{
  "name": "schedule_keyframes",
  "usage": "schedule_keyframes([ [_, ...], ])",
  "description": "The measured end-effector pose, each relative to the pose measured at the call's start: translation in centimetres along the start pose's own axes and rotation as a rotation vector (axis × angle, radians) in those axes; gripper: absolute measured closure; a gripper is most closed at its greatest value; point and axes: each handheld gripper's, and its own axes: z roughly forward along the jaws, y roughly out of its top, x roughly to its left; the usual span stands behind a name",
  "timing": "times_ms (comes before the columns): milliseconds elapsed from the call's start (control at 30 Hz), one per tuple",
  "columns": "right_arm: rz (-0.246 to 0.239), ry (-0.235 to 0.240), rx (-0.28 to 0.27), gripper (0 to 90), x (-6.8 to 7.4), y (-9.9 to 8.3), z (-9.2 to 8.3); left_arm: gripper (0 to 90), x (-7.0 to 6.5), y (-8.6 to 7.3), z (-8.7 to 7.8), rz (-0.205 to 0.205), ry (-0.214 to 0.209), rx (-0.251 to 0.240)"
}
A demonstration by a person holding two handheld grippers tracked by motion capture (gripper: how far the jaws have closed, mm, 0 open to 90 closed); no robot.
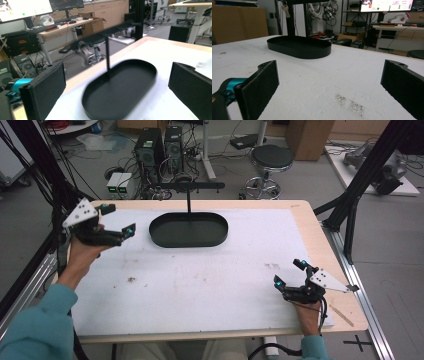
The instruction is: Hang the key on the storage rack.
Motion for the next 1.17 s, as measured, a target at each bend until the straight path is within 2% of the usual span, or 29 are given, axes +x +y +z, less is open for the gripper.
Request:
schedule_keyframes([
  [133, -0.011, -0.001, 0.003, 0.7, 0.0, 0.0, 0.0, 1.7, -1.6, -3.0, -1.8, -0.032, -0.005, -0.005],
  [200, -0.013, -0.005, 0.003, 0.8, 0.0, 0.0, 0.0, 1.7, -2.4, -4.4, -2.4, -0.053, -0.02, -0.003],
  [267, -0.007, -0.004, 0.003, 0.7, 0.0, 0.0, 0.0, 1.7, -3.2, -5.6, -3.0, -0.059, -0.022, -0.001],
  [367, -0.012, -0.005, 0.001, 0.7, 0.0, 0.0, 0.1, 1.7, -4.2, -7.4, -4.0, -0.057, -0.007, -0.019],
  [467, -0.01, -0.006, 0.006, 0.7, 0.1, 0.0, 0.0, 1.7, -5.0, -8.9, -4.9, -0.085, 0.007, -0.045],
  [567, -0.009, -0.007, 0.007, 0.8, 0.1, 0.0, 0.0, 1.7, -5.7, -10.4, -5.7, -0.078, 0.021, -0.053],
  [633, -0.011, -0.008, 0.006, 0.8, 0.1, 0.0, 0.0, 1.7, -6.1, -11.3, -6.2, -0.087, 0.028, -0.068],
  [700, -0.009, -0.008, 0.007, 0.7, 0.1, 0.0, 0.0, 1.7, -6.4, -12.2, -6.5, -0.066, 0.048, -0.085],
  [800, -0.007, -0.008, 0.006, 0.7, 0.1, 0.0, 0.0, 1.7, -6.5, -13.0, -6.6, -0.079, 0.058, -0.067],
  [933, 0.0, -0.006, 0.006, 0.7, 0.0, 0.0, 0.0, 1.7, -6.5, -13.4, -7.2, -0.081, 0.077, -0.13],
  [1000, -0.002, -0.006, 0.005, 0.7, 0.0, 0.0, 0.0, 1.7, -6.4, -13.5, -7.4, -0.102, 0.086, -0.157],
  [1033, -0.008, -0.006, 0.003, 0.7, 0.0, 0.0, 0.0, 1.7, -6.4, -13.5, -7.4, -0.112, 0.087, -0.157],
  [1167, -0.009, -0.01, 0.003, 0.7, 0.0, 0.0, 0.0, 1.7, -6.4, -13.5, -7.4, -0.106, 0.089, -0.154],
])
